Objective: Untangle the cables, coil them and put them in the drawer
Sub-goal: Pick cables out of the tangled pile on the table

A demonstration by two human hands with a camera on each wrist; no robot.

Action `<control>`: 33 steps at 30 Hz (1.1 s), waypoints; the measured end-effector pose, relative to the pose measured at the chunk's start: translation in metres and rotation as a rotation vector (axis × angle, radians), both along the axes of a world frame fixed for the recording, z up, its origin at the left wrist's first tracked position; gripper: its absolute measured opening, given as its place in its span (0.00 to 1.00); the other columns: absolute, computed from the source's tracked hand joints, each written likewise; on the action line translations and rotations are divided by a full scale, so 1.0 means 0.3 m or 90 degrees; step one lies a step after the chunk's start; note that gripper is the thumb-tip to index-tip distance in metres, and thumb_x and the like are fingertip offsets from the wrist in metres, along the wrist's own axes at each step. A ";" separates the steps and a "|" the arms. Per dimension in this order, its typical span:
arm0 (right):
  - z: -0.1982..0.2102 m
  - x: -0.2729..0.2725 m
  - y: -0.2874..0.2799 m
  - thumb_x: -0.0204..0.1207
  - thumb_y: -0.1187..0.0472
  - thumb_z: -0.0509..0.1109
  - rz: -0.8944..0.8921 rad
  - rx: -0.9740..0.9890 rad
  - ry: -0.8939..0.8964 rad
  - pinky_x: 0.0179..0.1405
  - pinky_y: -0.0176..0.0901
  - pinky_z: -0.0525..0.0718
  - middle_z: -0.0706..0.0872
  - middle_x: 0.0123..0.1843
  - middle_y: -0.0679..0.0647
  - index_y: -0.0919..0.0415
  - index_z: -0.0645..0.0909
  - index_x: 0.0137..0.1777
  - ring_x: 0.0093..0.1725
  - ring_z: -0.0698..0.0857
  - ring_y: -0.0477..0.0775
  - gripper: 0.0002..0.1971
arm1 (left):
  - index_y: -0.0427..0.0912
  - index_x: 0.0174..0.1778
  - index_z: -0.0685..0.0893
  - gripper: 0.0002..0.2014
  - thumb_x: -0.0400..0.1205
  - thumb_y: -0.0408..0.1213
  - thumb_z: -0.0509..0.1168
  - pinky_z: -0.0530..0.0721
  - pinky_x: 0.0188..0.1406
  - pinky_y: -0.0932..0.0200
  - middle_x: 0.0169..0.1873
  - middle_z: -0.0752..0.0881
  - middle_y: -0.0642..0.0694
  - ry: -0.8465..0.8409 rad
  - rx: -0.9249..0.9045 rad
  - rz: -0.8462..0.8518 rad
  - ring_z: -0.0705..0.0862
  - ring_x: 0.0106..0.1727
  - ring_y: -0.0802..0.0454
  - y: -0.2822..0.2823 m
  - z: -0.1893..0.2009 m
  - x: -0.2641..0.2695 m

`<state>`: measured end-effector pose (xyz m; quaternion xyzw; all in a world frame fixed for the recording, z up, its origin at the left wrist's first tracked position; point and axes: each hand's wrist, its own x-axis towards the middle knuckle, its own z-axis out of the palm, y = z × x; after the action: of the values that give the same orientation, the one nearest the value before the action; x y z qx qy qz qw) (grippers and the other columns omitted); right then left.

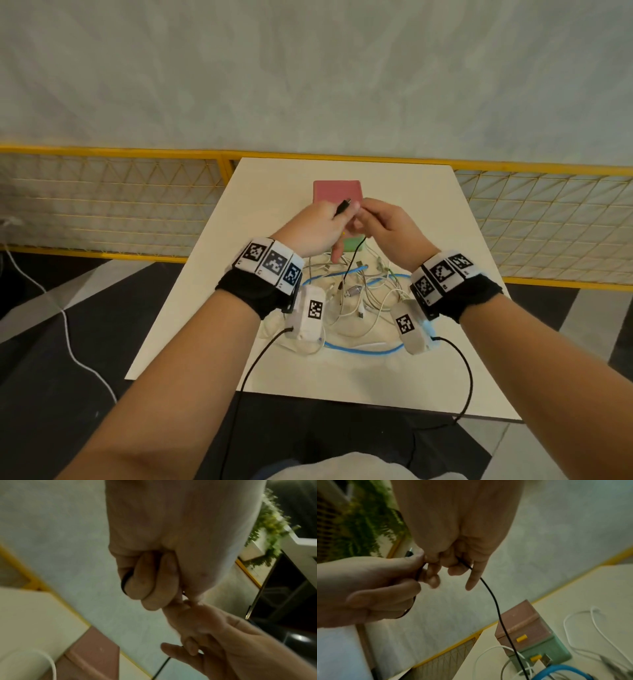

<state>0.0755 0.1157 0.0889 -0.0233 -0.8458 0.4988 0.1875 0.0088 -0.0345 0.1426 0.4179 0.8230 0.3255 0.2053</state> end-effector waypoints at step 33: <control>-0.091 0.146 -0.116 0.86 0.58 0.53 0.077 0.101 -0.320 0.25 0.39 0.76 0.80 0.29 0.48 0.60 0.81 0.52 0.20 0.78 0.43 0.15 | 0.47 0.52 0.81 0.08 0.84 0.47 0.65 0.65 0.25 0.66 0.21 0.71 0.58 0.013 0.113 0.091 0.70 0.21 0.62 -0.142 0.071 0.022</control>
<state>0.1193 0.0809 0.0615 -0.0811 -0.9023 0.4195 -0.0574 0.0152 -0.0771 0.1639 0.3778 0.8208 0.4067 0.1348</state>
